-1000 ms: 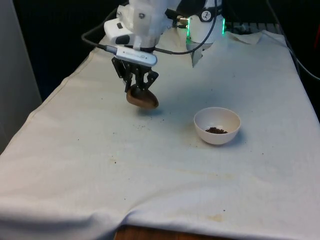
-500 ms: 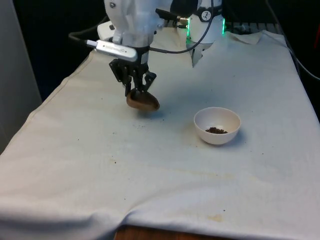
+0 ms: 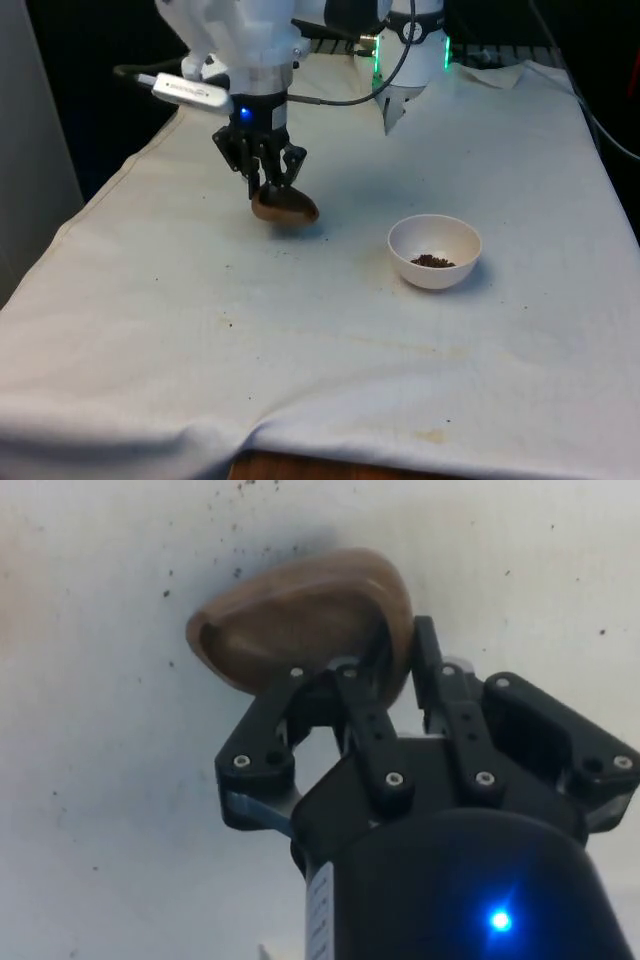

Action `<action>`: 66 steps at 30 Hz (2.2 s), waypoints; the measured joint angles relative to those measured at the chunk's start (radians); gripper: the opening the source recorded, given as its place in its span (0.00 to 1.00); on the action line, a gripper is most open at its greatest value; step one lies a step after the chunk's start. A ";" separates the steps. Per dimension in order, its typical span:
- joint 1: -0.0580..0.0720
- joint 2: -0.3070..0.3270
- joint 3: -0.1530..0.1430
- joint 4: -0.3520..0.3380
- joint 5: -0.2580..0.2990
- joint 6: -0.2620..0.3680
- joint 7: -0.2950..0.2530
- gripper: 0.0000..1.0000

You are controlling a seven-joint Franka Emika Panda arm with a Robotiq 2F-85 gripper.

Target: Pour the coffee beans from the cup into the bowl.

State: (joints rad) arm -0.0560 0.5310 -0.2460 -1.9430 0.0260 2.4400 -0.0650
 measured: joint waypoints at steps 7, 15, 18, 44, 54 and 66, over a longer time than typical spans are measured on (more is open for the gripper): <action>0.000 0.032 -0.019 0.006 0.080 0.023 -0.085 0.03; -0.003 0.057 -0.042 0.019 0.183 0.035 -0.186 0.03; -0.003 0.061 -0.045 0.022 0.225 0.035 -0.219 0.03; -0.003 0.068 -0.053 0.025 0.284 0.033 -0.266 0.71; 0.000 0.053 -0.053 0.028 0.284 0.023 -0.262 1.00; 0.015 -0.031 -0.059 0.023 0.259 -0.041 -0.233 1.00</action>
State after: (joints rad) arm -0.0410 0.5000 -0.3050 -1.9200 0.2850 2.3990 -0.2980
